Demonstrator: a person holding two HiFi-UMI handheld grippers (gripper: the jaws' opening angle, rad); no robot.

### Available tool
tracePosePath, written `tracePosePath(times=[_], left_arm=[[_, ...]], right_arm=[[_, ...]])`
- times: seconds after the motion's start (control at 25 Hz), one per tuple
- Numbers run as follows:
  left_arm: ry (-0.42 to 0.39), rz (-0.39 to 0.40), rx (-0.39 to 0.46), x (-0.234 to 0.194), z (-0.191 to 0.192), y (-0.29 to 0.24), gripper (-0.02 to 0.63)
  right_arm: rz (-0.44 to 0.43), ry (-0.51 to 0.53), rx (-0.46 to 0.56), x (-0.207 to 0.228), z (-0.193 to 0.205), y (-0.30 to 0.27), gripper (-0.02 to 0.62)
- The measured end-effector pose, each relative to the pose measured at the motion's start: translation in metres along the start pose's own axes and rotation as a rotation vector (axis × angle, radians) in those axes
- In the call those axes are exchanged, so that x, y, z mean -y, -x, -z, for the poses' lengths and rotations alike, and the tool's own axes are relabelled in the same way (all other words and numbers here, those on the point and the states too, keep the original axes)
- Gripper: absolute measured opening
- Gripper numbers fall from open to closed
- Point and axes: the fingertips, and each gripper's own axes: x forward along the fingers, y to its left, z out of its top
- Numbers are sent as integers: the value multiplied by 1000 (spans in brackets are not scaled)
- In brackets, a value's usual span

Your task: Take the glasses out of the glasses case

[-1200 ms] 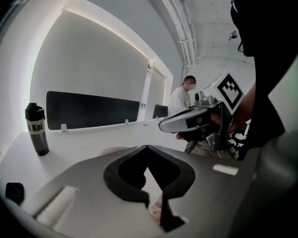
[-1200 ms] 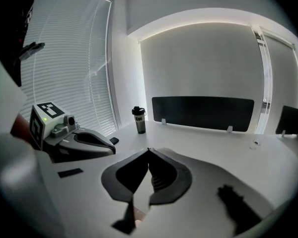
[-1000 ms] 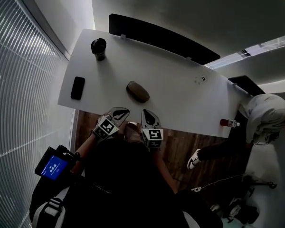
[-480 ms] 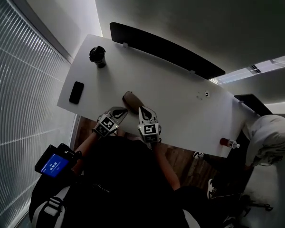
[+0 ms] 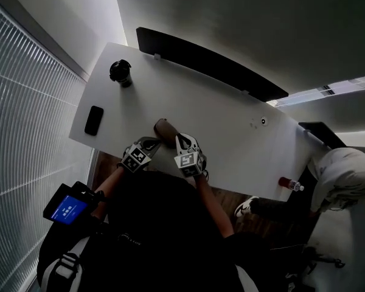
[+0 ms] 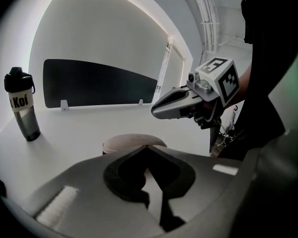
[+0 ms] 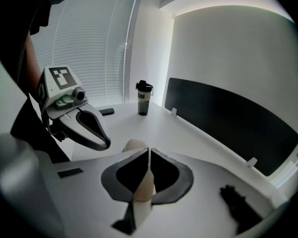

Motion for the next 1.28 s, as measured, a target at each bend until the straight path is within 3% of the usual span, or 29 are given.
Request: tracePosePath(times=[0.16, 0.32, 0.44, 0.84, 1.28], left_arm=[[20, -11, -15, -6, 2, -4, 8], [1, 9, -43, -2, 17, -17, 8], [2, 14, -64, -10, 34, -28, 8], [66, 47, -146, -31, 38, -49, 26], [29, 56, -181, -26, 42, -65, 32]], right_arm=[[-33, 60, -40, -11, -1, -1, 23], [-59, 122, -118, -21, 5, -13, 127], [-70, 183, -164, -28, 9, -30, 167], [-89, 394, -284, -42, 16, -60, 204], [-106, 424, -294, -46, 26, -61, 206]])
